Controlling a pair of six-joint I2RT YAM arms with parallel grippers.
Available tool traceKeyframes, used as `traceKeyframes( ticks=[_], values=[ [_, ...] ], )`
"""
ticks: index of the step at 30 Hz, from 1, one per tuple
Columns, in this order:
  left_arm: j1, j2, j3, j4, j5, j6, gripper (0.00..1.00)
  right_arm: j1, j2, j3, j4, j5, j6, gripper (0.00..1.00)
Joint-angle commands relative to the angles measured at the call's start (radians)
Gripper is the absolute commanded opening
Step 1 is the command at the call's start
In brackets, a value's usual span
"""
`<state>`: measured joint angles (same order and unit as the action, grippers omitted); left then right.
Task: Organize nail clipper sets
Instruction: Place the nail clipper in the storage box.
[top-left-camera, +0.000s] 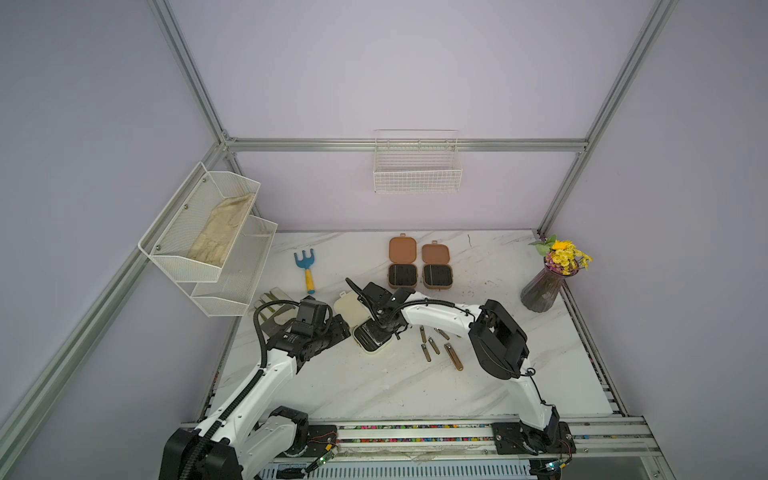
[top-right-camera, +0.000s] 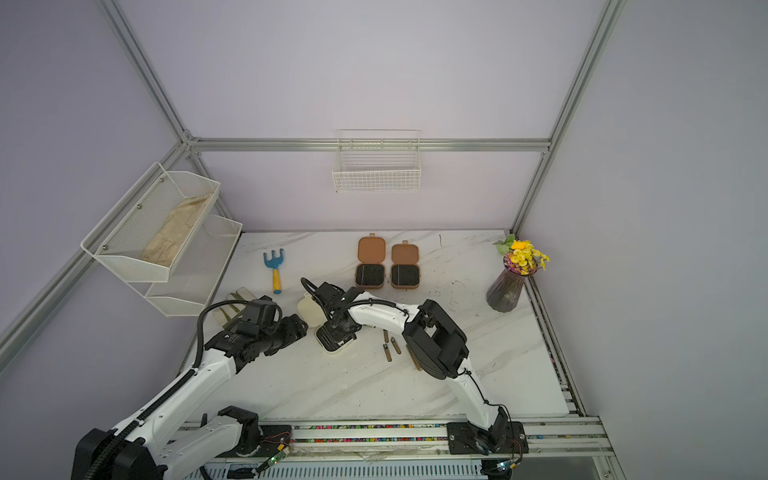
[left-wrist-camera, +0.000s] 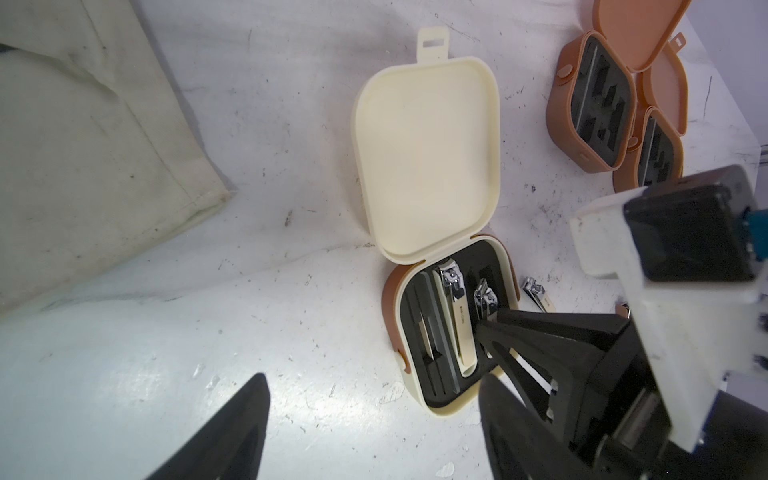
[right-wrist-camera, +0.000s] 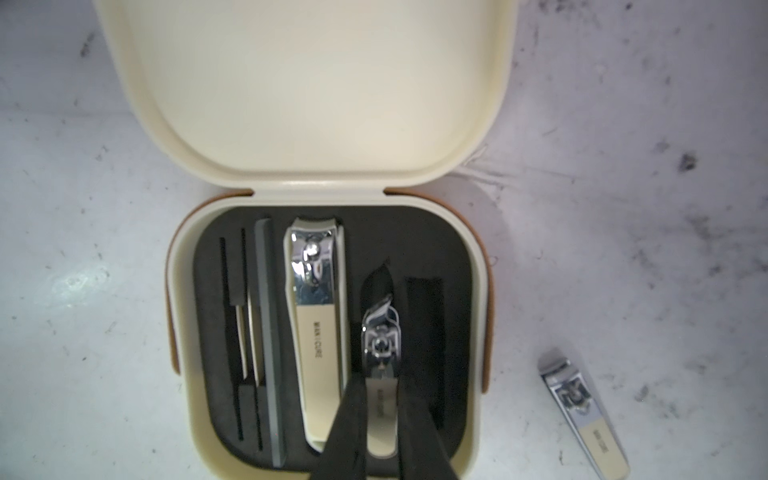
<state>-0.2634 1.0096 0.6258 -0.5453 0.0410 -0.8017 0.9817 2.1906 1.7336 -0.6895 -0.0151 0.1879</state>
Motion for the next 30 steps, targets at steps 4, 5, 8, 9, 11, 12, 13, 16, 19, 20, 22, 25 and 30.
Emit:
traceKeyframes(
  ticks=[4,5,8,9,11,12,13,16,19,20,22,25,30],
  values=[
    [-0.004,-0.016,-0.038,0.021,0.009,-0.008,0.78,0.005,0.042,0.045,-0.03,0.019,-0.013,0.03],
    [-0.004,-0.016,-0.038,0.021,0.01,-0.008,0.78,0.005,0.045,0.05,-0.033,0.02,-0.013,0.03],
    [-0.004,-0.016,-0.038,0.021,0.01,-0.008,0.78,0.003,0.055,0.055,-0.034,0.021,-0.013,0.03],
    [-0.004,-0.016,-0.038,0.02,0.01,-0.008,0.78,0.003,0.057,0.055,-0.037,0.024,-0.013,0.03],
    [-0.004,-0.016,-0.04,0.021,0.01,-0.008,0.78,0.003,0.06,0.053,-0.043,0.031,-0.011,0.03],
    [-0.004,-0.016,-0.04,0.02,0.011,-0.008,0.78,0.003,0.062,0.052,-0.045,0.035,-0.01,0.03],
    [-0.004,-0.016,-0.04,0.021,0.011,-0.008,0.78,0.004,0.064,0.05,-0.047,0.036,-0.009,0.03],
    [-0.004,-0.013,-0.039,0.021,0.011,-0.008,0.78,0.004,0.073,0.05,-0.056,0.039,-0.005,0.03],
    [-0.004,-0.012,-0.038,0.022,0.014,-0.008,0.78,0.003,0.09,0.063,-0.08,0.045,-0.002,0.03],
    [-0.004,-0.012,-0.038,0.023,0.016,-0.008,0.78,0.004,0.096,0.067,-0.09,0.048,-0.002,0.02],
    [-0.003,-0.012,-0.038,0.024,0.015,-0.008,0.78,0.004,0.11,0.074,-0.105,0.052,-0.002,0.02],
    [-0.004,-0.011,-0.041,0.023,0.016,-0.008,0.78,0.003,0.134,0.085,-0.134,0.06,-0.007,0.02],
    [-0.004,-0.012,-0.046,0.023,0.016,-0.01,0.78,0.003,0.165,0.08,-0.167,0.074,-0.023,0.02]
  ],
)
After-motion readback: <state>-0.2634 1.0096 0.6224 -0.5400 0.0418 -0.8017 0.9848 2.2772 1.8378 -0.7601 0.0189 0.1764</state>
